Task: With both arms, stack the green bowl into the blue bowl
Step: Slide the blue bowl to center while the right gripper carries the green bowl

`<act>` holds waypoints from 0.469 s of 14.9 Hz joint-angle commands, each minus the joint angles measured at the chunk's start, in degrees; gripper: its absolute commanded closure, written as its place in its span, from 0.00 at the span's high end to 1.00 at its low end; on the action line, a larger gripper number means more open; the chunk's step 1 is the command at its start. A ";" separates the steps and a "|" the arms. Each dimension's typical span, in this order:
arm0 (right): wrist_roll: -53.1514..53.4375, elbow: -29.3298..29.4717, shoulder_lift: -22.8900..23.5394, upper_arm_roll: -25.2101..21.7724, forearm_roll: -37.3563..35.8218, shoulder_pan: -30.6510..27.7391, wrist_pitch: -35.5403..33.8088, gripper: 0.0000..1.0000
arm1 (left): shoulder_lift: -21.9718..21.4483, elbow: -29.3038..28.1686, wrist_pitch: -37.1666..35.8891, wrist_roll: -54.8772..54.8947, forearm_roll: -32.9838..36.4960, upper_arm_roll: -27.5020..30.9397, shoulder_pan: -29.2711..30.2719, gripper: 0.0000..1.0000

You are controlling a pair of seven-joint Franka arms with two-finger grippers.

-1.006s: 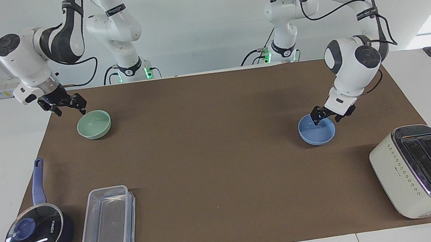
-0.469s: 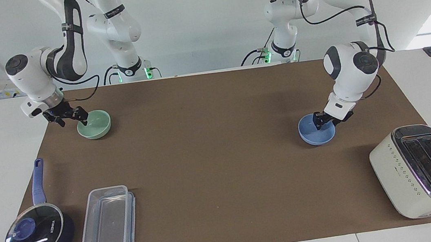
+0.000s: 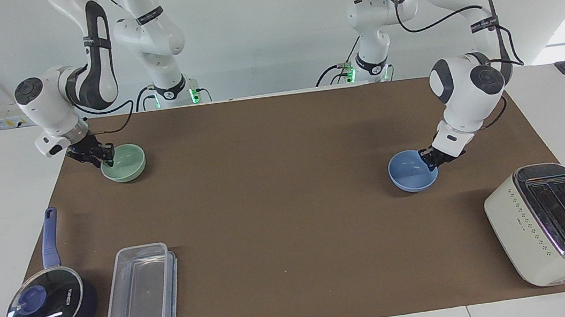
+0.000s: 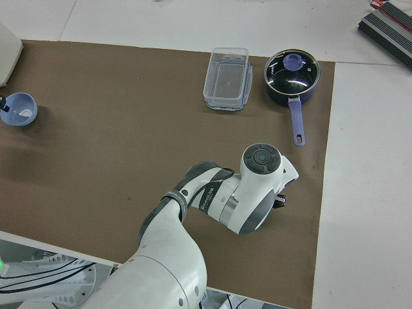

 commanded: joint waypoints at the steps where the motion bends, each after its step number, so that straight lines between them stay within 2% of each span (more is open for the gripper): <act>1: -2.01 -0.79 -0.83 0.32 0.69 -0.84 0.65 0.00 | 3.58 9.51 -9.42 -5.99 -3.95 -0.13 -0.99 0.00; 3: -3.05 0.09 -1.18 0.32 0.69 -0.84 0.13 0.00 | 3.68 12.60 -14.18 -12.74 -6.87 -0.22 -4.06 0.00; 7: -3.06 6.05 -1.53 0.41 0.69 -0.49 -5.66 0.00 | 3.50 12.70 -12.45 -25.24 -10.03 -0.48 -13.72 0.00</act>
